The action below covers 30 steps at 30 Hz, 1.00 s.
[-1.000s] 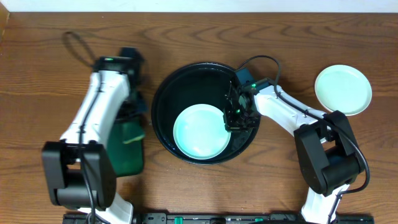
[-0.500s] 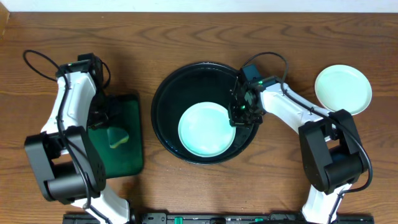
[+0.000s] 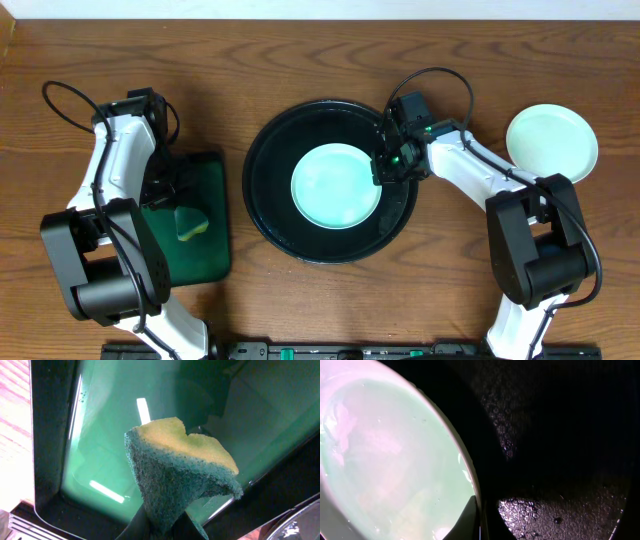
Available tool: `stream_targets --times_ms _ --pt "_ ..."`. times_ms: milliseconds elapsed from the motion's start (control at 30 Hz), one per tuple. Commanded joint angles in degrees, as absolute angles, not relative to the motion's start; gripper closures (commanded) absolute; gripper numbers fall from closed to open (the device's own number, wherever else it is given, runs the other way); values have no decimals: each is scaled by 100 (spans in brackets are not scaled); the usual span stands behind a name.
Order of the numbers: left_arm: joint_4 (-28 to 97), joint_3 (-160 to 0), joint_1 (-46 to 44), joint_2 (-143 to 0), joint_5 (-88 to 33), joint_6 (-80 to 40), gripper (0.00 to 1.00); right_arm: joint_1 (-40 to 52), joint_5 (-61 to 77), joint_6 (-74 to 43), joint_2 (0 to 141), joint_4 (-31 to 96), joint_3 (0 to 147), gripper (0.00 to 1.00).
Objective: Clean dirty plates on tray and stack at the side
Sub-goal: 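Return the sponge to the green tray with the left gripper, then grip the plate rim with the right gripper and slide it on the tray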
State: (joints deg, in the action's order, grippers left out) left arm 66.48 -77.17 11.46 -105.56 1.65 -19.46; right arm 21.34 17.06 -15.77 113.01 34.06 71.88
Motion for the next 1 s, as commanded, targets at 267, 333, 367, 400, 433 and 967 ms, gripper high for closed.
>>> stream_targets --times_ms 267,333,367,400,433,967 --pt "6698 -7679 1140 -10545 165 -1909 49 2187 1153 -707 10582 4305 8016 99" --pt "6689 -7679 1140 -10545 165 -1909 48 2268 1048 -563 10497 4491 8197 99" --pt "6678 -7682 1140 -10545 165 -1909 49 2309 934 -567 10464 4591 8287 99" --pt "6676 -7682 1140 -10545 165 -1909 48 2364 886 -495 10444 4698 8388 99" --pt "6676 -7679 1140 -10545 158 -1909 48 2394 880 -456 10440 4770 8449 99" --pt "6678 -7679 1140 -10547 40 -1909 48 2598 775 -1339 10471 5113 8552 99"
